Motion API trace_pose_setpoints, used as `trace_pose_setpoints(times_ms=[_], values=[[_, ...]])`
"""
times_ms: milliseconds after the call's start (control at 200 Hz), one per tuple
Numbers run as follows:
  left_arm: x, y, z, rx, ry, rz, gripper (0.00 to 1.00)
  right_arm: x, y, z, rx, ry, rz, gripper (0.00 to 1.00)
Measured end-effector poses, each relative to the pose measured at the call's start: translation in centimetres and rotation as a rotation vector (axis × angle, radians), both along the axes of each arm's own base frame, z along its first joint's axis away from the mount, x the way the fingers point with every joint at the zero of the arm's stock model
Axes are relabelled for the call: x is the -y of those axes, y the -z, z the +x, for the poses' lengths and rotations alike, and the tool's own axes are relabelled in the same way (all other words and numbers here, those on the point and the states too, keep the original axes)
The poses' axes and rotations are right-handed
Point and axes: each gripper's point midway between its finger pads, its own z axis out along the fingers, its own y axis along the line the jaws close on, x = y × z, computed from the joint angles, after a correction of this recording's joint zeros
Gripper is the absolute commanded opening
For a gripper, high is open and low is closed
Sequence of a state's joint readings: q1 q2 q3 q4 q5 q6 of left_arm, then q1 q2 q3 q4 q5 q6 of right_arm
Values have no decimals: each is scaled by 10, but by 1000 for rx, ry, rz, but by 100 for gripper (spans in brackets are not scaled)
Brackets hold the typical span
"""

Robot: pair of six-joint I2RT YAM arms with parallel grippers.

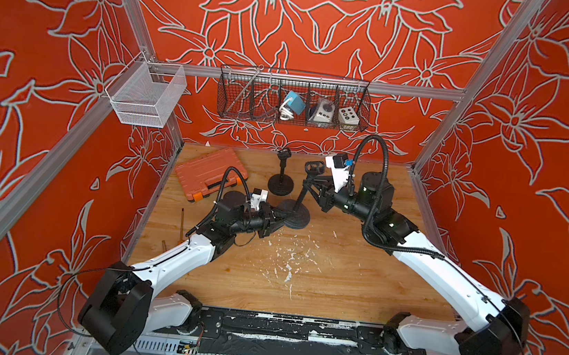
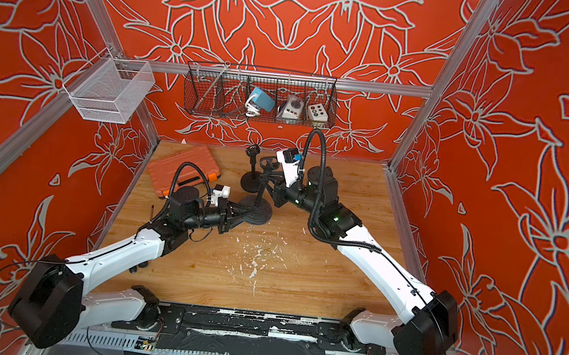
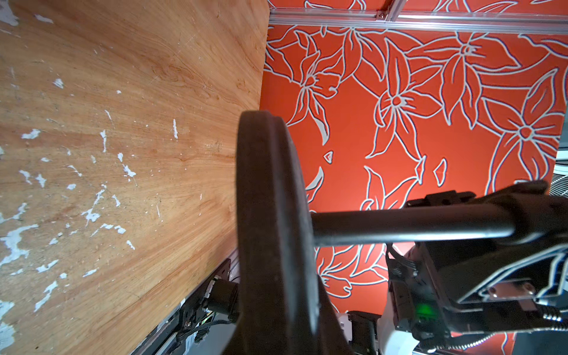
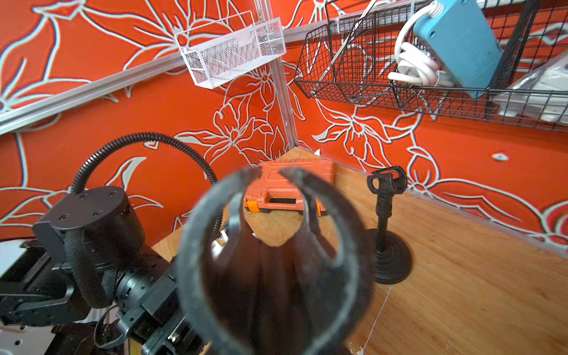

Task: Assemble a microphone stand
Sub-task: Pick up the microphone stand at the center of the board.

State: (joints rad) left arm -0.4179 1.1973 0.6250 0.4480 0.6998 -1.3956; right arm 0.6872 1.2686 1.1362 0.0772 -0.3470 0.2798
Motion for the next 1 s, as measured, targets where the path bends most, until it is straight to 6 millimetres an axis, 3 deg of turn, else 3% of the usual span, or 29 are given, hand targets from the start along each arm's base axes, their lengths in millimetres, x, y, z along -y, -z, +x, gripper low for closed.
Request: trace_pose_setpoints(times_ms=[205,475,515,530,535,540,560,616,806,1001], values=[[-6,-1,6,22,-55,17,0,-4,-1,1,24,139,-23,0],[-14,-16,6,84,-105,19,0,-10,-19,-2,49,326,-71,0],[-15,-16,7,84,-112,20,0,-11,-18,-1,52,331,-77,14],[-15,-15,8,83,-114,22,0,-11,-18,-1,54,329,-79,30],[-15,-16,8,84,-115,22,0,-11,-18,-1,54,328,-79,30],[-15,-15,8,83,-115,22,0,-11,-18,-1,54,329,-79,37],[-15,-14,8,80,-118,24,0,-11,-18,-1,54,325,-81,48],[-18,-13,11,73,-137,27,0,-11,-16,0,68,308,-102,63],[-39,-6,34,33,-247,25,0,-5,-12,5,56,185,-110,69],[-48,1,46,0,-292,15,0,13,-5,-11,46,-13,-88,65]])
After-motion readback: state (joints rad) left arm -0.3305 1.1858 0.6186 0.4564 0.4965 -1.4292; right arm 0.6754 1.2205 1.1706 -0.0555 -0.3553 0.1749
